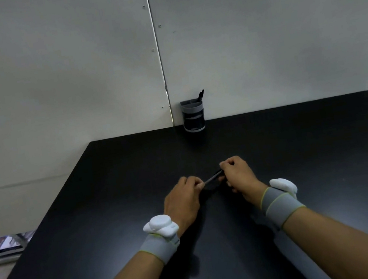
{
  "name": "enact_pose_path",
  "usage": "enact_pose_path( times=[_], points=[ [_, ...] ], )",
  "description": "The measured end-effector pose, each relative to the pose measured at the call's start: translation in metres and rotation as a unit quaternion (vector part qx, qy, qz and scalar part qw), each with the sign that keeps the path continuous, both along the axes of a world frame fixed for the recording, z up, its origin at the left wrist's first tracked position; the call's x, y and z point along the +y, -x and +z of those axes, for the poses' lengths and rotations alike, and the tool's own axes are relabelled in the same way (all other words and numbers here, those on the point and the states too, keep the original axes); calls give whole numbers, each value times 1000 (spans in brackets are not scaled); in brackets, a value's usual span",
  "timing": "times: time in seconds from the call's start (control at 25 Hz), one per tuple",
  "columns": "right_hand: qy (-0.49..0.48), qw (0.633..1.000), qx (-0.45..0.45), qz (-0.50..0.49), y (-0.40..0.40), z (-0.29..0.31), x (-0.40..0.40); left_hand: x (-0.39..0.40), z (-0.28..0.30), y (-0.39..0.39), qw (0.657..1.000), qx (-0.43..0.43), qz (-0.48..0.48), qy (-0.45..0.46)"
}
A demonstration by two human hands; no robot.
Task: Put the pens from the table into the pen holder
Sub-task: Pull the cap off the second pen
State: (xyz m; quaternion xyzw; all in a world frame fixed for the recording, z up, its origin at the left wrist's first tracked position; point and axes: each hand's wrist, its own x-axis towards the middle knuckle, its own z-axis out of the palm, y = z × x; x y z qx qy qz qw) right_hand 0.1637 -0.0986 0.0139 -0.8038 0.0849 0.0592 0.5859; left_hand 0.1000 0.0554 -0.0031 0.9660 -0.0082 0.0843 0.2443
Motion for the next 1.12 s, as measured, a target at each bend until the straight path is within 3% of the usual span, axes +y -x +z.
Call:
enact_pose_path(
  times=[0.32,0.56,0.88,1.12],
  points=[
    [-11,1000,-13,3,-95,11,-8,16,16,-94,999,23,30,29],
    [19,992,-121,-4,-144,54,-12,20,38,-154,998,-27,38,43],
    [71,962,-263,-14,-193,136,-11,38,78,-216,996,-73,43,-4],
    [118,949,-294,-7,-226,155,9,50,97,-250,996,-81,42,-4]
  ],
)
